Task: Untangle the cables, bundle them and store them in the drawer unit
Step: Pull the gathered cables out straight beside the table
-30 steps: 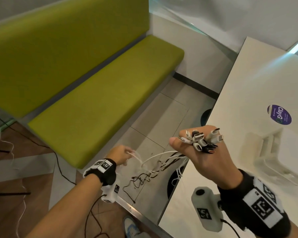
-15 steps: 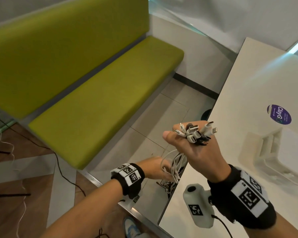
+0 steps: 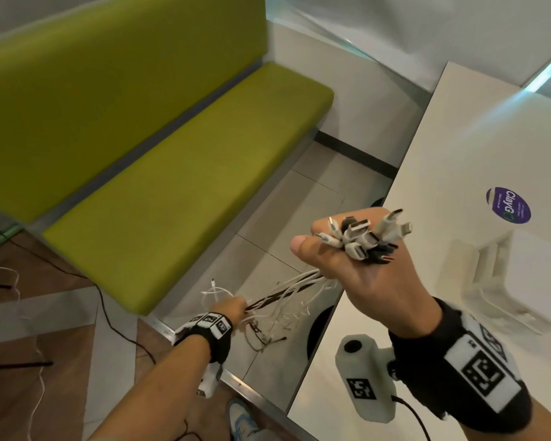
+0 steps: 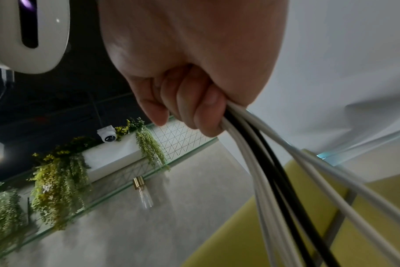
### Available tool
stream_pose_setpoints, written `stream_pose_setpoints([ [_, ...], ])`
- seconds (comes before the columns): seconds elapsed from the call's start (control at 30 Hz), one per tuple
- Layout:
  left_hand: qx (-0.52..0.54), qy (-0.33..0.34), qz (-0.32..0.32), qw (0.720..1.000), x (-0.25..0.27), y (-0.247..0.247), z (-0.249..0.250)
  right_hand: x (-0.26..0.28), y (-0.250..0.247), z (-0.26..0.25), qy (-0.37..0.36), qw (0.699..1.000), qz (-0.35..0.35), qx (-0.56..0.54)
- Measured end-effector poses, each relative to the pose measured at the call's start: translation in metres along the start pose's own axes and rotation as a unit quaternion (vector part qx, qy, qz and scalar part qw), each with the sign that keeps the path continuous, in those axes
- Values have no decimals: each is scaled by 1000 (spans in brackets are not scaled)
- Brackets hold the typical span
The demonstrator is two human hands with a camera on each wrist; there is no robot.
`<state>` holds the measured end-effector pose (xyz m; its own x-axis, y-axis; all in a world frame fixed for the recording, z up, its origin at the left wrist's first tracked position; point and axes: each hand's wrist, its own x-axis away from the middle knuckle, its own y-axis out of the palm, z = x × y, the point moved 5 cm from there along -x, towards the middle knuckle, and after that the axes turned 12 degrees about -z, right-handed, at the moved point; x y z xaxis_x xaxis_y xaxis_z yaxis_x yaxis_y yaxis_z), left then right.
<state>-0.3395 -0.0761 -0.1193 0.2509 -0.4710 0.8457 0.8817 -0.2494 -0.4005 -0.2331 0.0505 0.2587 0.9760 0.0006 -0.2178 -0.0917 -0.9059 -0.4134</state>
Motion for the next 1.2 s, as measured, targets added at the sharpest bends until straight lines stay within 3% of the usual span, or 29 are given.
stream_pose_setpoints([
  [0.27,63,-132,10,989,1,19,-80,-7,5,17,39,999,9,24],
  [0.37,167,-159,45,972,-1,20,-99,-13,7,36,74,997,17,32],
  [0.47,269,-161,73,947,4,15,-110,-13,8,45,92,994,27,43],
  [0.63,347,-150,95,921,8,21,-145,-16,8,39,78,996,17,38],
  [0.8,457,-111,81,879,9,49,-164,-21,3,35,86,994,16,68],
  [0.93,431,-148,113,883,12,41,-185,-17,-24,33,85,991,82,61],
  [1.0,398,-150,126,896,6,41,-197,-23,-23,28,66,992,69,79],
  [1.1,439,-150,87,882,-27,49,-220,-29,-11,29,79,989,46,113],
  [1.17,450,-126,53,883,-8,34,-176,-28,-6,34,81,991,47,100],
  [1.2,429,-111,26,896,14,24,-143,-27,-3,36,81,992,41,92],
])
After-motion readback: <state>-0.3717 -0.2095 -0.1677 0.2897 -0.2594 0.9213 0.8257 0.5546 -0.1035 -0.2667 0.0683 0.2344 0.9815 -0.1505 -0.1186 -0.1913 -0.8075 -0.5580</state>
